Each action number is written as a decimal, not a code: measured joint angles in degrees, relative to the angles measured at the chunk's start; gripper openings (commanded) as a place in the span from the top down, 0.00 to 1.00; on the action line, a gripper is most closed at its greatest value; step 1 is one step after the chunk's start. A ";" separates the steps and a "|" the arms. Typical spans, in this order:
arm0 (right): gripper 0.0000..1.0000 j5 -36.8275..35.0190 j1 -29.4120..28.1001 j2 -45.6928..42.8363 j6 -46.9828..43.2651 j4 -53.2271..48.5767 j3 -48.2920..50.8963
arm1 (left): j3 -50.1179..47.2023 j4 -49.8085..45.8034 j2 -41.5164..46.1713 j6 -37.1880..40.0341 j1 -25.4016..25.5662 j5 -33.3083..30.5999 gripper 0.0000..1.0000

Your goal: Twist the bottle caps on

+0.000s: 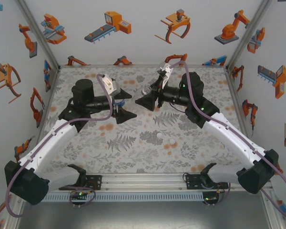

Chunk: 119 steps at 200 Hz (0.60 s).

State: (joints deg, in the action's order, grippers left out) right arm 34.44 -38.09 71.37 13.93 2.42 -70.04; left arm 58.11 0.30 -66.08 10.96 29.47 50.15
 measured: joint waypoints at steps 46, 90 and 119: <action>0.75 -0.44 0.00 -0.04 4.85 -0.63 -1.09 | 1.70 1.22 -3.02 0.15 2.01 -0.28 0.15; 0.80 -1.49 0.00 -0.04 7.48 -0.72 -1.09 | 3.08 2.38 -5.11 0.13 3.87 -0.17 0.27; 0.81 -2.78 0.00 -0.04 8.46 -0.72 -1.09 | 3.21 3.15 -5.64 0.11 4.24 -0.15 0.31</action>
State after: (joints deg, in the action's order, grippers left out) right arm 31.66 -38.09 71.33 22.39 1.69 -71.13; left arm 61.32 3.44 -71.72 11.07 33.71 50.00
